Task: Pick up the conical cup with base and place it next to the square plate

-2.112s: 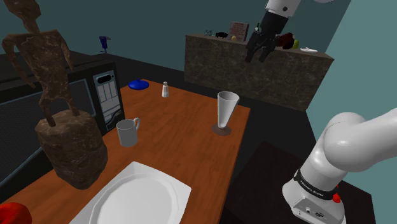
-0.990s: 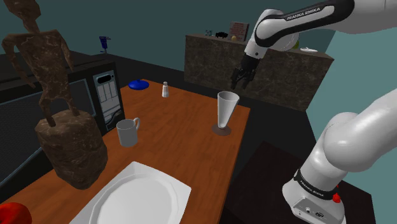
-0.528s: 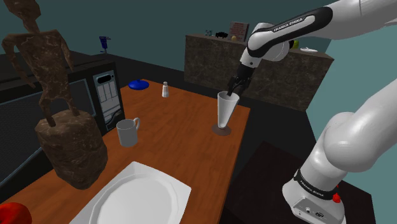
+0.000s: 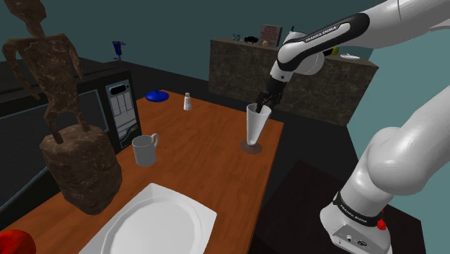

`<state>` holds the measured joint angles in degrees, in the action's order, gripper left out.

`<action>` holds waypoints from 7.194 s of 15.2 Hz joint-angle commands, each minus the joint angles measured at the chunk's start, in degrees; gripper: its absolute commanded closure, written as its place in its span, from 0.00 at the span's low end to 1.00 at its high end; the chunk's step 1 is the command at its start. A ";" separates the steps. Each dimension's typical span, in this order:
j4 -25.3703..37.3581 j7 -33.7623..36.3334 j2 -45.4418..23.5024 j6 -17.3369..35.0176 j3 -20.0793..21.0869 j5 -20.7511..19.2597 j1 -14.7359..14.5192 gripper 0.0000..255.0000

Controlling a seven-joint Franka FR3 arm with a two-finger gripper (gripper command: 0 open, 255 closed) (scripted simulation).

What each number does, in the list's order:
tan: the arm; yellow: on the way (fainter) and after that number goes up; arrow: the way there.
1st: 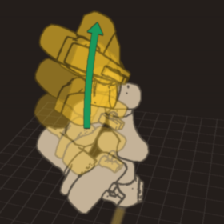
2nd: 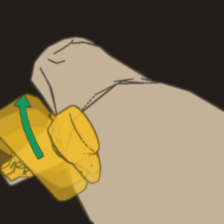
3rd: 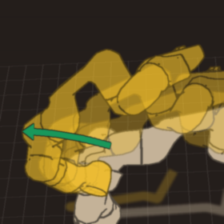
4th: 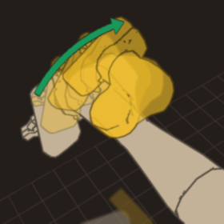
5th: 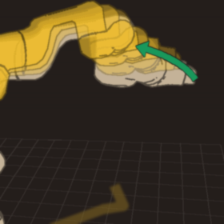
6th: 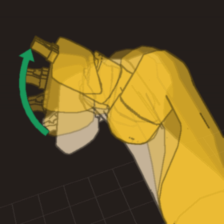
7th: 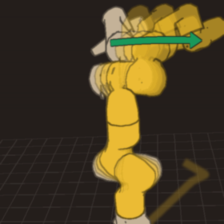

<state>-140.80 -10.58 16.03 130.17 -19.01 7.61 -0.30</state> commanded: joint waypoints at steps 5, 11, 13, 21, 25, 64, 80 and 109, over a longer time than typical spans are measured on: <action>0.00 0.00 -0.01 0.01 0.00 0.00 0.00 1.00; -0.03 0.00 0.01 0.02 0.00 0.00 0.00 1.00; 0.43 0.28 0.40 -0.79 0.10 -0.23 0.07 1.00; 4.34 2.18 3.14 -7.20 0.83 -1.60 0.49 1.00; 6.58 2.96 4.15 -10.36 1.15 -2.05 0.61 1.00; 38.08 7.33 2.74 -40.18 2.14 -2.21 -0.12 1.00; 26.87 25.33 16.39 -40.31 16.40 -0.37 -3.87 1.00; 35.74 66.45 11.76 -36.40 53.31 8.76 -9.85 1.00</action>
<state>-106.63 54.08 29.15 93.57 32.57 16.63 -10.34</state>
